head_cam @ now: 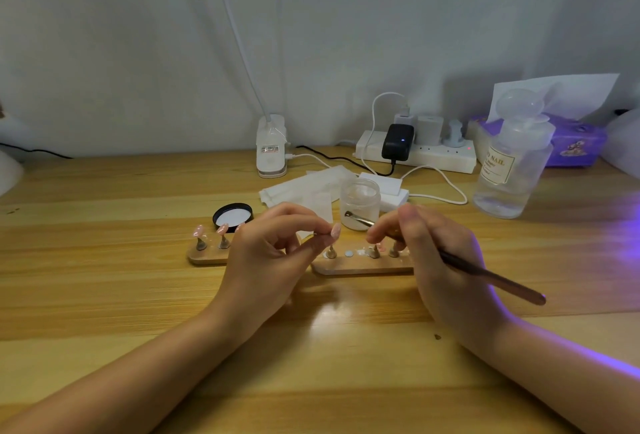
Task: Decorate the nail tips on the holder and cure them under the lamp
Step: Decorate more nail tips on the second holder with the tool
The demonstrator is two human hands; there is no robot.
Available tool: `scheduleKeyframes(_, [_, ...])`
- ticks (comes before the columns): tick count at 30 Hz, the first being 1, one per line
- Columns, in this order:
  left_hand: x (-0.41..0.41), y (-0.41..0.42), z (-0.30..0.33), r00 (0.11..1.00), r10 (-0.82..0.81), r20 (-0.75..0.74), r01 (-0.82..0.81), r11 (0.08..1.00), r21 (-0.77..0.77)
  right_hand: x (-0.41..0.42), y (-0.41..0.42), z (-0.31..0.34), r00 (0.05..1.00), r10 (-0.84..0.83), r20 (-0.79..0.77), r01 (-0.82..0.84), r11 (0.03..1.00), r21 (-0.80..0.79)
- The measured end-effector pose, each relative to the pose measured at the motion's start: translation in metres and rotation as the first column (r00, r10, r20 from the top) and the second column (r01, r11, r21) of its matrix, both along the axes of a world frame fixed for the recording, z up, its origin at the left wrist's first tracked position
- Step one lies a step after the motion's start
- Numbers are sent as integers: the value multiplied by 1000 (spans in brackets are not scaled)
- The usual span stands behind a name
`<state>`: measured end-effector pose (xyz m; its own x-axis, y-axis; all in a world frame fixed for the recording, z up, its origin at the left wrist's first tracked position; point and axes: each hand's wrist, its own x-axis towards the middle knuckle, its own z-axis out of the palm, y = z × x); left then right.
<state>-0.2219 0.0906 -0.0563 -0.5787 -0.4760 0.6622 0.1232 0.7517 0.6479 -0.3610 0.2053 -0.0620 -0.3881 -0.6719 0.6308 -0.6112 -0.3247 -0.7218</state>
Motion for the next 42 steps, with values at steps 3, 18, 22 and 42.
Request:
scheduleKeyframes(3, [0,0,0,1000,4,-4,-4,1000,-7,2,0,1,994,-13,-111,6,998,-62])
scheduleKeyframes(18, [0,0,0,1000,9,21,-9,1000,-12,7,-1,1,986,45,-163,-59,995,-83])
scheduleKeyframes(22, [0,0,0,1000,6,18,-6,1000,-15,4,0,2,997,73,19,-73,997,8])
scheduleKeyframes(42, [1,0,0,1000,-22,-8,22,1000,13,5,-2,0,994,62,-94,-67,996,-53])
